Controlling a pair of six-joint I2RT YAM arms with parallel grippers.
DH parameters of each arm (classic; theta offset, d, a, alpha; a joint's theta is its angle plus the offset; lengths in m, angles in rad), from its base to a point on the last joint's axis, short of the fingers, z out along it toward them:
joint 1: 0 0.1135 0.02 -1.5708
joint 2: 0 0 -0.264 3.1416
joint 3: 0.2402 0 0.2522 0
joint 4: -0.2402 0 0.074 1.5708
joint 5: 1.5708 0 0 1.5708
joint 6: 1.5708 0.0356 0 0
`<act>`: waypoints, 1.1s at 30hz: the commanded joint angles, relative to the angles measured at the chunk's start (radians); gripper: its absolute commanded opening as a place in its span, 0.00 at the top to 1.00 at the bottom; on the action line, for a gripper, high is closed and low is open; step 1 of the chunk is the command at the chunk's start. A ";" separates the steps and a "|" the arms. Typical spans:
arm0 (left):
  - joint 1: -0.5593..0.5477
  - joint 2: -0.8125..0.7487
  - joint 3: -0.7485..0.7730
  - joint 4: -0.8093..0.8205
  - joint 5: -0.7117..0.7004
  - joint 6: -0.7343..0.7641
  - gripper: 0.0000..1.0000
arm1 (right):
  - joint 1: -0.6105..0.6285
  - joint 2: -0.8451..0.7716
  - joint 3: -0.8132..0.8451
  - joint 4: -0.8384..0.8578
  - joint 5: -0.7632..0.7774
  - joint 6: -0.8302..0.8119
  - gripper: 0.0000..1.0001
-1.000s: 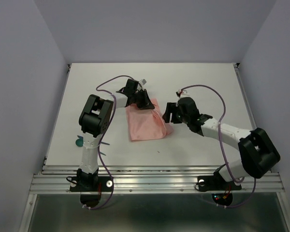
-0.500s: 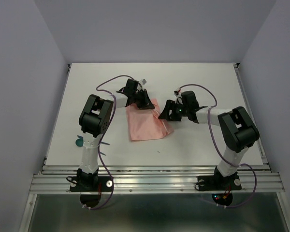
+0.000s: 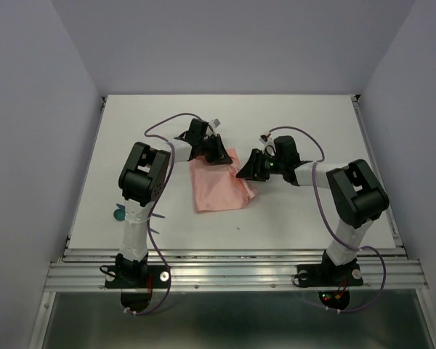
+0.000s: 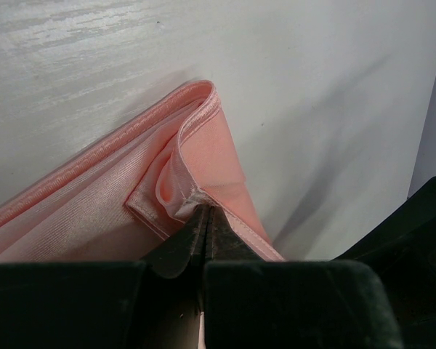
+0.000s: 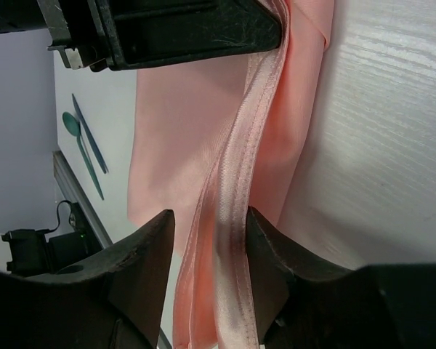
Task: Fold the napkin into a case and place the utensils inside
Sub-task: Fold the lower triangle-folded napkin at the center of the board.
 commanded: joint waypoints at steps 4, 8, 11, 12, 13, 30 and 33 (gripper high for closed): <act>0.005 0.087 -0.035 -0.161 -0.131 0.074 0.95 | -0.006 -0.013 -0.019 0.061 0.041 0.037 0.53; 0.005 0.085 -0.035 -0.161 -0.131 0.074 0.95 | -0.006 -0.016 -0.030 0.062 0.083 0.069 0.54; 0.005 0.085 -0.035 -0.161 -0.131 0.074 0.95 | -0.006 -0.019 -0.034 0.062 0.095 0.080 0.57; 0.005 0.085 -0.035 -0.161 -0.131 0.074 0.95 | -0.006 -0.024 -0.036 0.068 0.095 0.085 0.58; 0.005 0.085 -0.035 -0.161 -0.131 0.074 0.95 | -0.006 -0.027 -0.037 0.070 0.094 0.086 0.59; 0.003 0.088 -0.026 -0.164 -0.125 0.075 0.95 | -0.006 -0.090 -0.040 0.082 0.078 0.111 0.79; 0.003 0.088 -0.026 -0.162 -0.125 0.075 0.95 | -0.006 -0.081 -0.039 0.074 0.055 0.096 0.85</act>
